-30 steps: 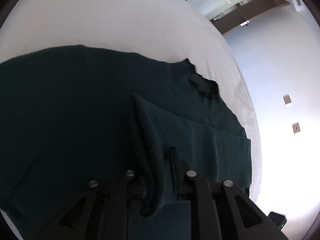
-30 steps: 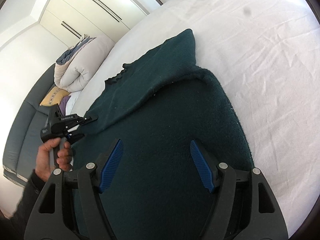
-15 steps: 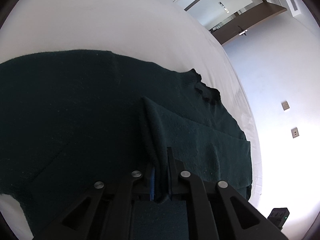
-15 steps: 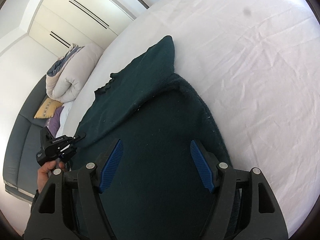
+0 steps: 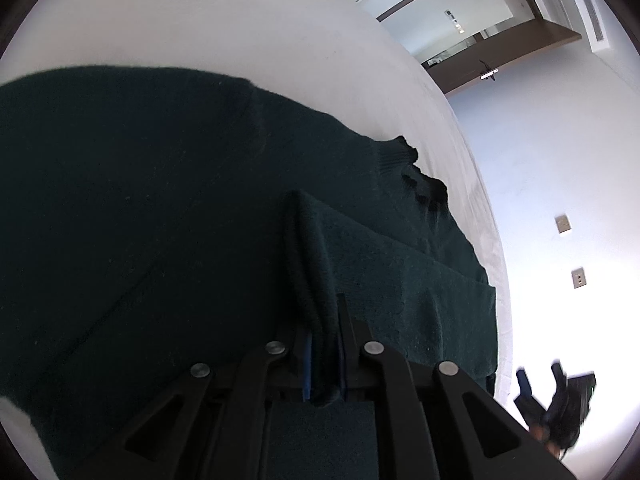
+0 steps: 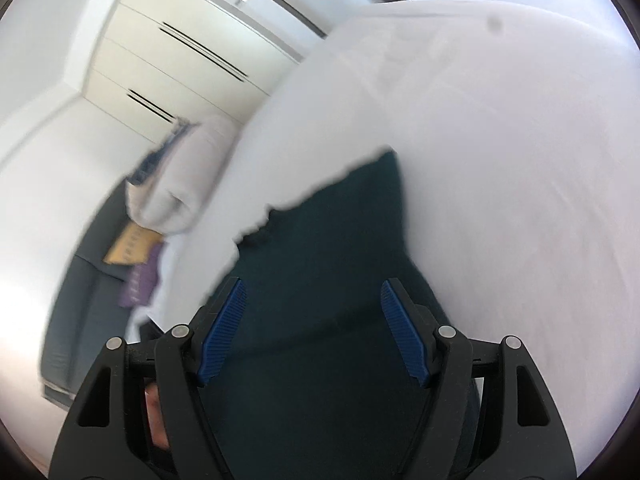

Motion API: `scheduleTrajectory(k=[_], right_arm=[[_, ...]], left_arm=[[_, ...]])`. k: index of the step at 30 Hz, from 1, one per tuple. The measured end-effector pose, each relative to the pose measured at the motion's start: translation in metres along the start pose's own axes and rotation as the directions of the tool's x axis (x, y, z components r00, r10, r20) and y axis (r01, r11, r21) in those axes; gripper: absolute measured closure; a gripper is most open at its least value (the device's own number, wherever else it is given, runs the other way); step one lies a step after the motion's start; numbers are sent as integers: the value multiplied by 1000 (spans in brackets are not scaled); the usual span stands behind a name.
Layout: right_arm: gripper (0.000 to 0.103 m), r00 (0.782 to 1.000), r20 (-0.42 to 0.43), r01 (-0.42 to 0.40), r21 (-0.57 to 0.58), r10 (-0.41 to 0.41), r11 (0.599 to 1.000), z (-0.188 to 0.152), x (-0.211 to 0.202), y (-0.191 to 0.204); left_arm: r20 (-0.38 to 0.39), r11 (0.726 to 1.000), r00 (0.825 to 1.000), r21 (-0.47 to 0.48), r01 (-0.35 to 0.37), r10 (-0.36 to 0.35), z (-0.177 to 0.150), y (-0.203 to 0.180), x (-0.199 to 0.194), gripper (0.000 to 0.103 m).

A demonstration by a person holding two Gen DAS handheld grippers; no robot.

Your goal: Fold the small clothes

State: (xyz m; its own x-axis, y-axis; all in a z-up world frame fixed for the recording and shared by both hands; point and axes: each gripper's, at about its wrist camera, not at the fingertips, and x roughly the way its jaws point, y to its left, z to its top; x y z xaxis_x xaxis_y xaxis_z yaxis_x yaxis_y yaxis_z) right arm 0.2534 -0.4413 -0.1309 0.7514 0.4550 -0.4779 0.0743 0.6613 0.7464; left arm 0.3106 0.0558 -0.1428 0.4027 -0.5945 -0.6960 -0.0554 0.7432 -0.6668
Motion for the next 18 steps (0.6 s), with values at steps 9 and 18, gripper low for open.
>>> scheduleTrajectory(k=[9,18], right_arm=[[34,984,-169,-24,193,57,981,78,118,-43],[34,975,-192,-67,209,108,976,65,114,-41]], left_arm=[[4,998,999,22,51,-51,-2,10,1,90],[36,996,997,62,65,-67,-6,9,-1,90]])
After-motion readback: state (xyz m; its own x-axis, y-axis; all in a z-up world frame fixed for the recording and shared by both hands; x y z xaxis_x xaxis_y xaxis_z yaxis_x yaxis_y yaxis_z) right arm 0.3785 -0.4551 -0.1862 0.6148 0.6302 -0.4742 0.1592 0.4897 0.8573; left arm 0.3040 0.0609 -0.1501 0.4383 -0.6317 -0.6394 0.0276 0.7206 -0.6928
